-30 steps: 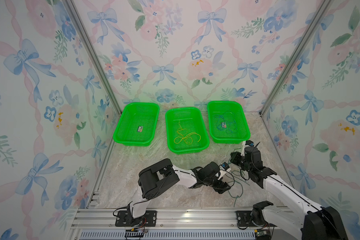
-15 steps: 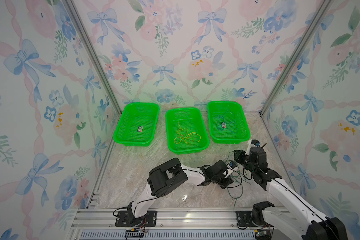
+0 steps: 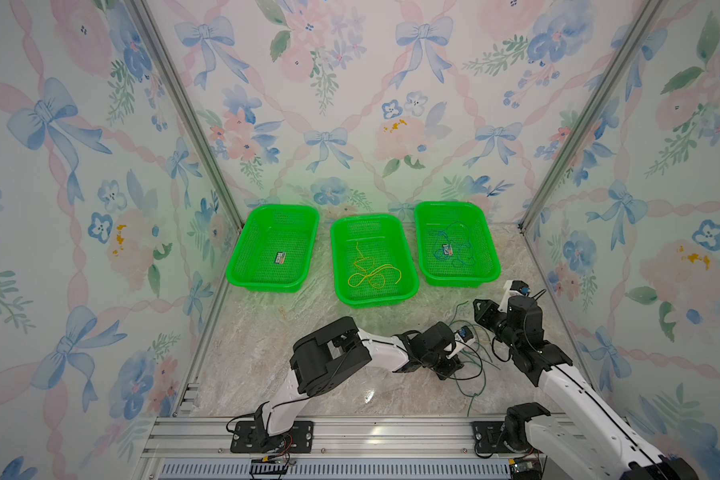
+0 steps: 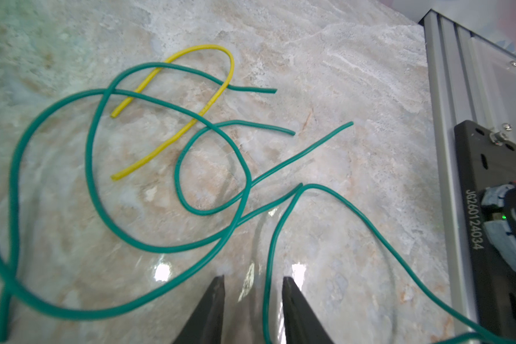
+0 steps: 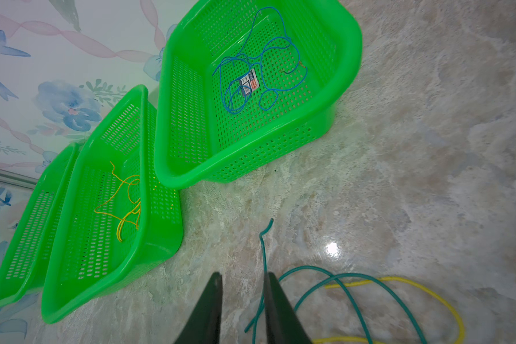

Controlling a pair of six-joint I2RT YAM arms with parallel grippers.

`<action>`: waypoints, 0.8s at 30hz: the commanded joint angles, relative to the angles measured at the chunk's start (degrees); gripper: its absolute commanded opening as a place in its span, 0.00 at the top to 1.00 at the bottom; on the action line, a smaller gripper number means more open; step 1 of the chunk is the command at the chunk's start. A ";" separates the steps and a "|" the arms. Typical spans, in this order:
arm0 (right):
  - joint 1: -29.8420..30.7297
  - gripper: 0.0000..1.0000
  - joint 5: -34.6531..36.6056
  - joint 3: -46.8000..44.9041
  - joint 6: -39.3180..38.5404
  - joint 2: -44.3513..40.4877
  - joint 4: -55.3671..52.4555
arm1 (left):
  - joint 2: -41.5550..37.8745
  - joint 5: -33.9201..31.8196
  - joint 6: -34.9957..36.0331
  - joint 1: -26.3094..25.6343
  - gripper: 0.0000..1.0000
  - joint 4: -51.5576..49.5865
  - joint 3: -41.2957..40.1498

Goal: Untangle and sort cables by color
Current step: Untie the cable.

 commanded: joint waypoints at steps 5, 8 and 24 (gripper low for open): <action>-1.00 0.70 -0.36 1.71 0.37 -1.45 -1.95 | -0.29 -4.27 5.29 -1.25 0.87 -12.28 -1.58; -1.01 0.69 -0.45 1.64 0.52 -1.40 -1.77 | -2.03 -7.03 6.18 -1.24 0.97 -13.22 -2.24; 4.22 0.42 0.14 4.20 -2.13 1.71 -2.09 | -37.20 -27.94 5.31 6.31 1.00 -22.72 -10.71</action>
